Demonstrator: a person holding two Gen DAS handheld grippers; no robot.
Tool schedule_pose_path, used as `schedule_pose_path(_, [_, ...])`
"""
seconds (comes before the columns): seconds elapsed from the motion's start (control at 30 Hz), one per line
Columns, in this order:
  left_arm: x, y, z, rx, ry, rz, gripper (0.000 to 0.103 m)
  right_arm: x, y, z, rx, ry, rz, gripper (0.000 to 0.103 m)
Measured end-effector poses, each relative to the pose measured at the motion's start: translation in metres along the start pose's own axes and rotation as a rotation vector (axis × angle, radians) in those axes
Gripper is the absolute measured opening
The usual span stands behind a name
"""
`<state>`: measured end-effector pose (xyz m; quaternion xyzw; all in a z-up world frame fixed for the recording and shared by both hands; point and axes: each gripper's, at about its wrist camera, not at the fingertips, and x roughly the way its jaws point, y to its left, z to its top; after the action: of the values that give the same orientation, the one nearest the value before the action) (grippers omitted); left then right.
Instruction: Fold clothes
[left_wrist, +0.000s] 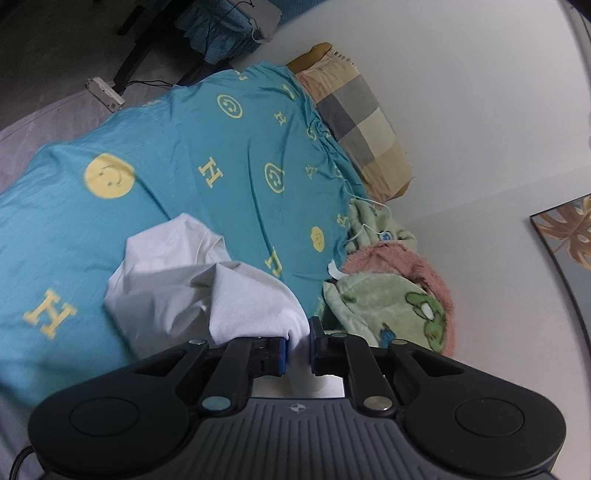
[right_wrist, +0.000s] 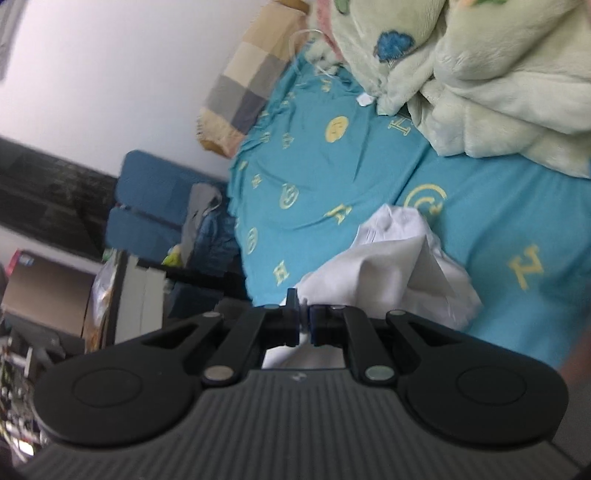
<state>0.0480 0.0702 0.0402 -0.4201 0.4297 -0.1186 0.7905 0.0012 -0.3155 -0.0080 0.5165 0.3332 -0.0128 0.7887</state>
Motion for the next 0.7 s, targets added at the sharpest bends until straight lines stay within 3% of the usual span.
schedule_pose_path(0.23, [0.128, 0.026, 0.057, 0.065, 0.066, 0.096, 0.016, 0.109, -0.034, 0.042, 0.058, 0.054, -0.107, 0.008])
schedule_pose_path(0.33, [0.174, 0.048, 0.071, 0.095, 0.103, 0.135, 0.016, 0.131, -0.043, 0.046, 0.054, 0.068, -0.135, 0.008])
schedule_pose_path(0.47, [0.21, 0.07, 0.077, 0.114, 0.142, 0.169, 0.016, 0.153, -0.051, 0.049, 0.037, 0.081, -0.165, 0.009])
schedule_pose_path(0.6, [0.217, 0.07, 0.074, 0.17, 0.138, 0.173, 0.02, 0.174, -0.059, 0.051, 0.021, 0.093, -0.194, 0.01])
schedule_pose_path(0.7, [0.21, 0.056, 0.065, 0.278, 0.115, 0.151, 0.048, 0.173, -0.051, 0.048, -0.054, 0.083, -0.187, 0.016])
